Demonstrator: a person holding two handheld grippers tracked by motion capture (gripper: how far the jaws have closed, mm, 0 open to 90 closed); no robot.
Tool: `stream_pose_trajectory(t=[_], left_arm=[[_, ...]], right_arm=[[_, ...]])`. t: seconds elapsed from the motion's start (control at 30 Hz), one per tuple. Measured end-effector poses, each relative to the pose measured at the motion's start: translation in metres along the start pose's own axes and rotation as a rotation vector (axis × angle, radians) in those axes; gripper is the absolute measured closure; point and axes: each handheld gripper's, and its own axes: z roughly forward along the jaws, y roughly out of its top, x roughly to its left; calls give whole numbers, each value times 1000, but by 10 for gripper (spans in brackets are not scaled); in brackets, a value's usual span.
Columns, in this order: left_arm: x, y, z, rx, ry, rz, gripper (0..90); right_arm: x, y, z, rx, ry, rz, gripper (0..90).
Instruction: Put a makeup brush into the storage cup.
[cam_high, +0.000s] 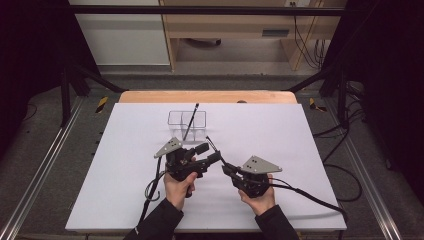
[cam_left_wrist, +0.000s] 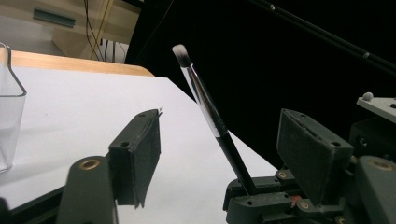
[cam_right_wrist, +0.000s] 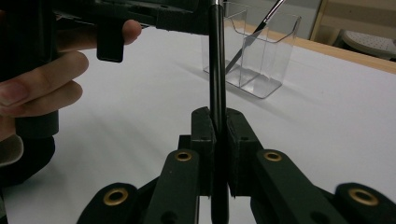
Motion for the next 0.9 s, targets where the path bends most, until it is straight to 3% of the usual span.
stream_pose_trajectory(t=[0.6, 0.9], left_arm=[[-1, 0, 1, -27, -20, -58, 582], [-2, 0, 2, -40, -14, -81, 678]], right_arm=[[1, 0, 0, -7, 15, 1, 841], [2, 0, -1, -11, 12, -2, 841]])
